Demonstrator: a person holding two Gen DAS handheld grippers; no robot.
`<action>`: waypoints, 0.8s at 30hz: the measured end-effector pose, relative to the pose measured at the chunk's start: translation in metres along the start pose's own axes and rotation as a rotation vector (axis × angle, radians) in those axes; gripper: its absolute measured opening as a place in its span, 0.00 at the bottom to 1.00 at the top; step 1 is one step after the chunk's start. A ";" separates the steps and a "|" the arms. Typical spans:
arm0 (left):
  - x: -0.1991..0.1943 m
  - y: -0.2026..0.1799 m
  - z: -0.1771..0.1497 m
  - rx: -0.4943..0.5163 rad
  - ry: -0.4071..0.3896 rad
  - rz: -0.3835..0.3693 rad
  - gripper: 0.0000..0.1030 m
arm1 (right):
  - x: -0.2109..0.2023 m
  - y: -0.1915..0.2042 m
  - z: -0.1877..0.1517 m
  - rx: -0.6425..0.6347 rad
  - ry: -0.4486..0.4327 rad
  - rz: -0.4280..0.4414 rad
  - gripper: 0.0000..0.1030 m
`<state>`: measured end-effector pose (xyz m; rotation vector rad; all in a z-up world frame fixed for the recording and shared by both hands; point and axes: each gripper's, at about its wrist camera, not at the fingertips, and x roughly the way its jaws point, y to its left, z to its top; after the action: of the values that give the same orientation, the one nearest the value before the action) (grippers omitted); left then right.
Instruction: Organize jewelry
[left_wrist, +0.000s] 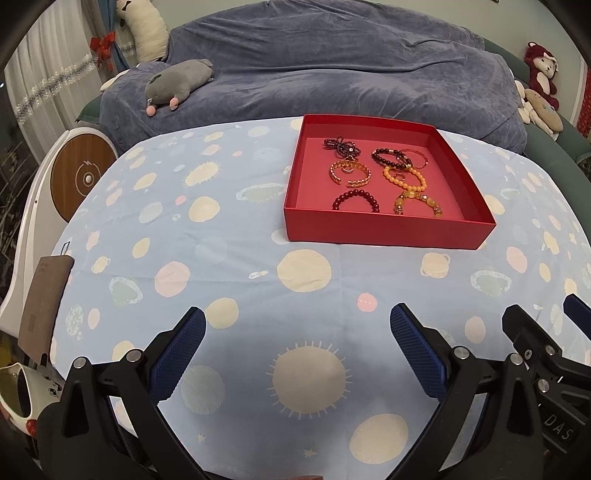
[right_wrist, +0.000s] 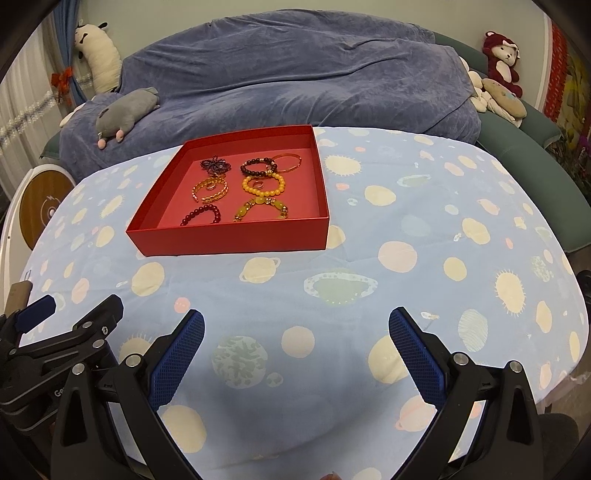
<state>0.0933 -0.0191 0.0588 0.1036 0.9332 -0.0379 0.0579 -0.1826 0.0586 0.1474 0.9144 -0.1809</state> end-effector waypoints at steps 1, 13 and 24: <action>0.001 0.000 0.000 0.000 0.002 0.000 0.93 | -0.001 0.000 0.000 0.000 -0.001 0.000 0.94; 0.002 0.000 -0.001 0.001 0.009 0.005 0.93 | 0.000 0.001 0.000 -0.001 0.000 -0.002 0.94; 0.003 0.000 -0.001 0.003 0.009 0.008 0.93 | 0.000 0.001 0.000 -0.001 -0.001 -0.001 0.94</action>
<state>0.0939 -0.0190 0.0561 0.1100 0.9420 -0.0315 0.0583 -0.1816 0.0590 0.1463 0.9139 -0.1817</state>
